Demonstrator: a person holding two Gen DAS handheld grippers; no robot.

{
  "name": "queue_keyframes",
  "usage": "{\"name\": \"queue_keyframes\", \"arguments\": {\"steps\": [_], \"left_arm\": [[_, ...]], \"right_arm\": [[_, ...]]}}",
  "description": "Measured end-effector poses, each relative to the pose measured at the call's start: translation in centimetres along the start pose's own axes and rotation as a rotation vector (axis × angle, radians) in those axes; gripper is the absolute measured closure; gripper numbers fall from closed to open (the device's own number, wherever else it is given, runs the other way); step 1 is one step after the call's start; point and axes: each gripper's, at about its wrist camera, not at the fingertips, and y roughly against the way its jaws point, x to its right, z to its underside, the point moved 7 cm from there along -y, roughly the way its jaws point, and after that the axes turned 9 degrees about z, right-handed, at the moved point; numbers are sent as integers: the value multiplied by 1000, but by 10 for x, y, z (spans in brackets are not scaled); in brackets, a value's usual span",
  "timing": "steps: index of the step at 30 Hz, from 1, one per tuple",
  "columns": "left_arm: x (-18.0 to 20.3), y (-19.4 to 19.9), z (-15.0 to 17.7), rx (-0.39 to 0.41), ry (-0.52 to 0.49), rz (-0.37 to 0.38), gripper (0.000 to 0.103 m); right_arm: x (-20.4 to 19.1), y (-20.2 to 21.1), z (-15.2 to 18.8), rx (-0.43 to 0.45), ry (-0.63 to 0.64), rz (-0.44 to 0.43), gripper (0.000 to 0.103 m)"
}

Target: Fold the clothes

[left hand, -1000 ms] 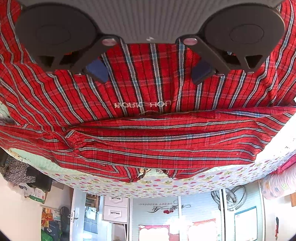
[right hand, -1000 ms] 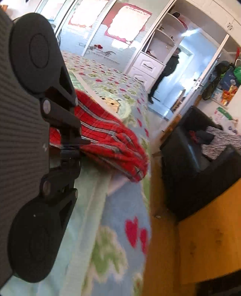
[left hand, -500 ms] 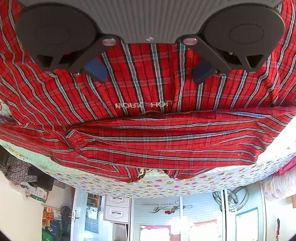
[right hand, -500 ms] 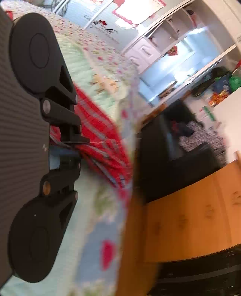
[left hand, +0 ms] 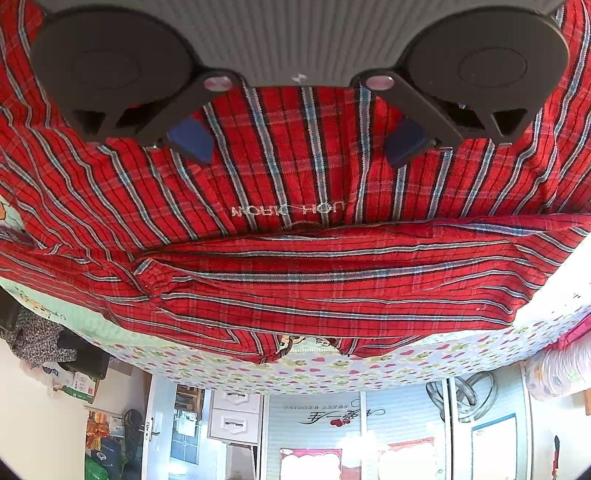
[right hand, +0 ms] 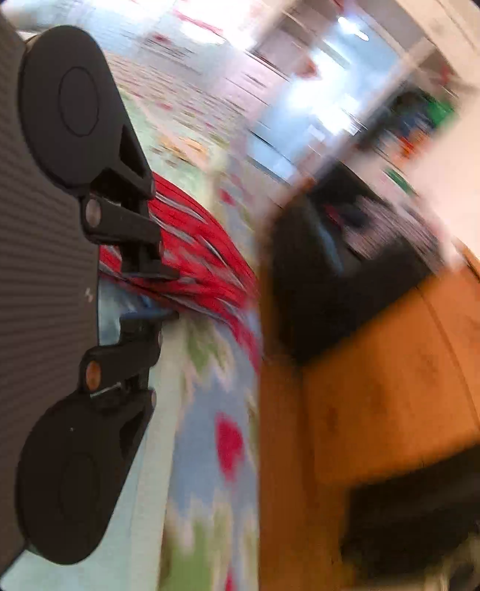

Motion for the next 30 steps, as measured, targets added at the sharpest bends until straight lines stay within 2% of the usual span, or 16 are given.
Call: {"name": "queue_keyframes", "arguments": {"steps": [1,2,4,6,7,8,11,14,16,18,19,22,25,27,29,30], "left_arm": [[0,0,0,1,0,0,0],[0,0,0,1,-1,0,0],[-1,0,0,4,3,5,0],[-2,1,1,10,9,12,0],[-2,1,1,14,13,17,0],[-3,2,1,19,20,24,0],[-6,5,1,35,42,48,0],[-8,7,2,50,64,72,0],[-10,8,2,58,76,86,0],[-10,8,2,58,74,88,0],[-9,8,2,57,71,86,0],[-10,9,2,59,74,92,0],[-12,10,2,65,87,108,0],[-13,10,2,68,93,114,0],[-14,11,3,70,96,119,0],[-14,11,2,72,98,121,0]], "right_arm": [[-8,15,0,55,57,18,69],[-24,27,3,84,138,-38,69],[-78,51,30,71,386,-246,68],[-139,76,80,-44,623,-497,65],[-167,83,108,-148,708,-604,65],[-192,84,135,-246,777,-657,65],[-252,76,192,-389,911,-730,65],[-298,62,252,-603,1046,-800,65],[-319,39,285,-600,1188,-724,67],[-347,6,289,-510,1141,-671,103],[-361,-11,288,-460,1104,-646,103],[-354,7,290,-455,1119,-689,103],[-344,31,293,-462,1146,-742,81],[-337,47,295,-467,1163,-778,62],[-330,63,297,-472,1180,-813,57],[-327,61,308,-530,1239,-784,58]]}}
